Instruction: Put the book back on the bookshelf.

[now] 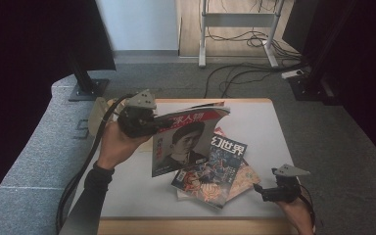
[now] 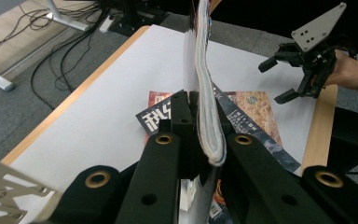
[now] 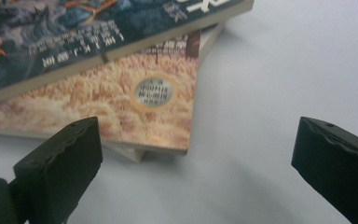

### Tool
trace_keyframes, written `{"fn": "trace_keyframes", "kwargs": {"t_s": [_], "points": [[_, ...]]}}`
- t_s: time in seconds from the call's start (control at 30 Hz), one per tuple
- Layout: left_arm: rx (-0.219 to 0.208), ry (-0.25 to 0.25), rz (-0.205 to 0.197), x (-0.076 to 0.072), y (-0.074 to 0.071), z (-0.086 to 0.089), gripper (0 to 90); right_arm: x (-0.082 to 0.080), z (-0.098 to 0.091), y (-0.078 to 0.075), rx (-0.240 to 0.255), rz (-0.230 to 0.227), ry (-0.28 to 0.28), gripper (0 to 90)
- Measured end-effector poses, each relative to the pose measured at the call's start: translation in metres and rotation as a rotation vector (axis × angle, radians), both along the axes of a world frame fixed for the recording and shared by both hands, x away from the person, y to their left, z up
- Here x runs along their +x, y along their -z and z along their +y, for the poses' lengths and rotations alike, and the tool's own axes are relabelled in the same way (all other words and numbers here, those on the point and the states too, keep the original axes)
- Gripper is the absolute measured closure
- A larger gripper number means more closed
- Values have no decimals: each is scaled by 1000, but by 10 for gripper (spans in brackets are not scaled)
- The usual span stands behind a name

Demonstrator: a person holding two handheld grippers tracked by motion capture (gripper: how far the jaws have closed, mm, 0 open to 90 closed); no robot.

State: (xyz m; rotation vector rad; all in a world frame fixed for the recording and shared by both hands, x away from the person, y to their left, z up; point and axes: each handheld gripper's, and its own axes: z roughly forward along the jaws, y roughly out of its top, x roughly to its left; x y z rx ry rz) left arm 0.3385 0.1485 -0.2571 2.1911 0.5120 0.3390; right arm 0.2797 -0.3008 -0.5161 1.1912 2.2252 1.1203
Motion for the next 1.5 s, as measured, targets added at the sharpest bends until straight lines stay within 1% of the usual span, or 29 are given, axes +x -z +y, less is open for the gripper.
{"fn": "trace_keyframes", "kwargs": {"t_s": [0.03, 0.13, 0.2, 0.3, 0.33, 0.43, 0.5, 0.57, 0.7, 0.77, 0.83, 0.87, 0.9, 0.93, 0.97, 1.1, 1.13, 1.2, 1.23, 1.27, 1.3, 1.37, 1.43, 1.47, 1.5], "points": [[-5, -10, 1, -1, 0, 4, 869, -2, 0, 3, -10, 6, 1, 12], [-6, -21, -1, -1, -1, 7, 869, -4, -2, 6, -19, 12, -1, 12], [-5, -38, -1, -3, -1, 13, 869, -6, -3, 9, -29, 17, 1, 14], [-4, -47, -2, -4, -2, 17, 869, -6, -4, 13, -22, 30, 3, 19], [-1, -55, -6, -6, -2, 22, 869, -6, -3, 15, -26, 33, 3, 21], [0, -62, -7, -7, -3, 26, 869, -6, -1, 17, -38, 42, -4, 27], [-2, -80, -7, -9, -4, 34, 869, -6, 2, 21, -47, 55, -13, 25], [-6, -88, -6, -10, -4, 36, 869, -6, 3, 21, -53, 53, -12, 23], [-12, -125, -3, -12, -4, 49, 869, -6, 4, 22, -71, 52, -15, 17], [-13, -132, -3, -12, -4, 52, 869, -6, 4, 22, -66, 47, -7, 16], [-12, -161, 3, -14, -3, 59, 869, -7, 4, 23, -67, 46, -6, 15], [-12, -161, 3, -14, -3, 59, 869, -7, 4, 23, -67, 46, -6, 15], [-12, -168, 4, -14, -3, 61, 869, -7, 5, 23, -64, 43, -1, 14], [-13, -187, 9, -15, -2, 66, 869, -8, 5, 23, -63, 43, 1, 13], [-13, -187, 9, -15, -2, 66, 869, -8, 5, 23, -63, 43, 1, 13], [-27, -220, 19, -18, 0, 79, 869, -8, 5, 24, -58, 37, 7, 13], [-31, -236, 23, -20, 0, 84, 869, -8, 5, 24, -58, 36, 8, 13], [-33, -245, 24, -21, 0, 87, 869, -8, 5, 24, -57, 35, 8, 13], [-34, -249, 26, -21, 0, 89, 869, -8, 5, 24, -57, 35, 8, 13], [-34, -264, 25, -23, -1, 95, 869, -9, 5, 24, -56, 33, 9, 14], [-34, -264, 25, -23, -1, 95, 869, -9, 5, 24, -55, 33, 9, 14], [-37, -277, 26, -25, -2, 101, 869, -9, 5, 24, -55, 33, 10, 14], [-34, -302, 29, -27, -2, 111, 869, -9, 5, 24, -54, 34, 10, 14], [-34, -302, 29, -27, -2, 111, 869, -9, 5, 24, -54, 34, 10, 14], [-33, -322, 36, -29, -3, 118, 869, -9, 4, 24, -55, 32, 8, 14]]}}
